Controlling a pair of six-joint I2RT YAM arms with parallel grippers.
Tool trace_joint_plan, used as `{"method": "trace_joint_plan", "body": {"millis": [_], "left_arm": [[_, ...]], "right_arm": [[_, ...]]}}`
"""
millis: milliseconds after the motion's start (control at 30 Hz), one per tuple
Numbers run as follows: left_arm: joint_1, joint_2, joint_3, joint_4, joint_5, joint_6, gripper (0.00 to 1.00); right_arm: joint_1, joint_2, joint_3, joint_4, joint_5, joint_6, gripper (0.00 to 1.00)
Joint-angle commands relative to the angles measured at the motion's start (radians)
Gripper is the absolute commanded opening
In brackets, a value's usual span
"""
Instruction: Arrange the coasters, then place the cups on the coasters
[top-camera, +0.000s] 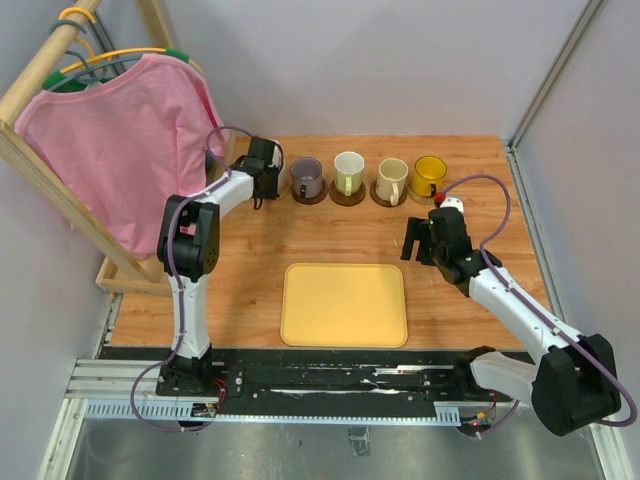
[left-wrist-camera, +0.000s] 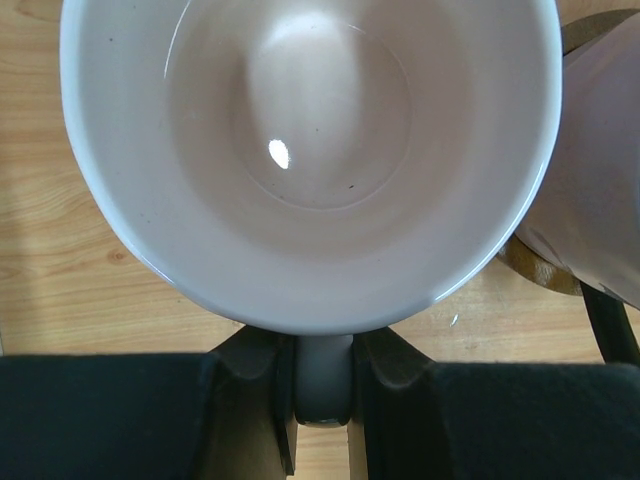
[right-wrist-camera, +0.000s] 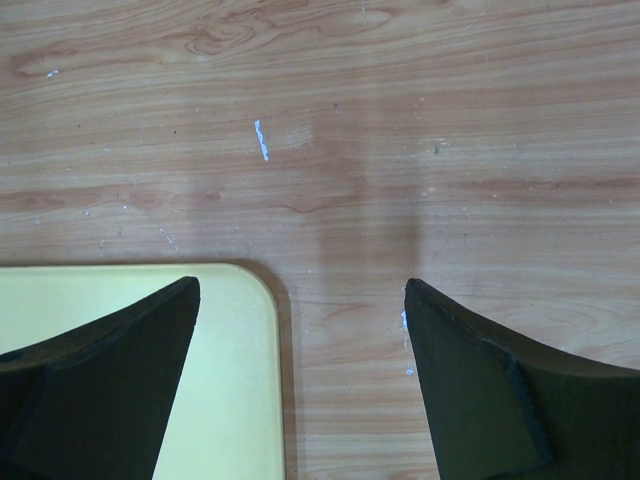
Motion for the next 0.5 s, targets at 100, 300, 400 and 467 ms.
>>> {"method": "trace_joint_plan", "body": {"millis": [100,300,400,467], "left_arm": [[-0.009,-0.046,-0.054,-0.048,-0.022,-0.009,0.00],[-0.009,-0.071,-0.097,-0.050,-0.034,-0.023,0.01],[-0.009,-0.073,-0.109,-0.051,-0.053,-0.028,0.00],[-0.009,-0.073,-0.113,-0.053,-0.058,-0.030,0.01]], "right_arm": [[-0.015,-0.020,0.004,0.012,-0.003,0.022,0.85],[-0.015,-0.016,0.002,0.017,-0.014,0.027,0.85],[-0.015,-0.017,-0.002,0.022,-0.016,0.028,0.85],[-0.015,-0.016,-0.004,0.022,-0.015,0.029,0.85]]}}
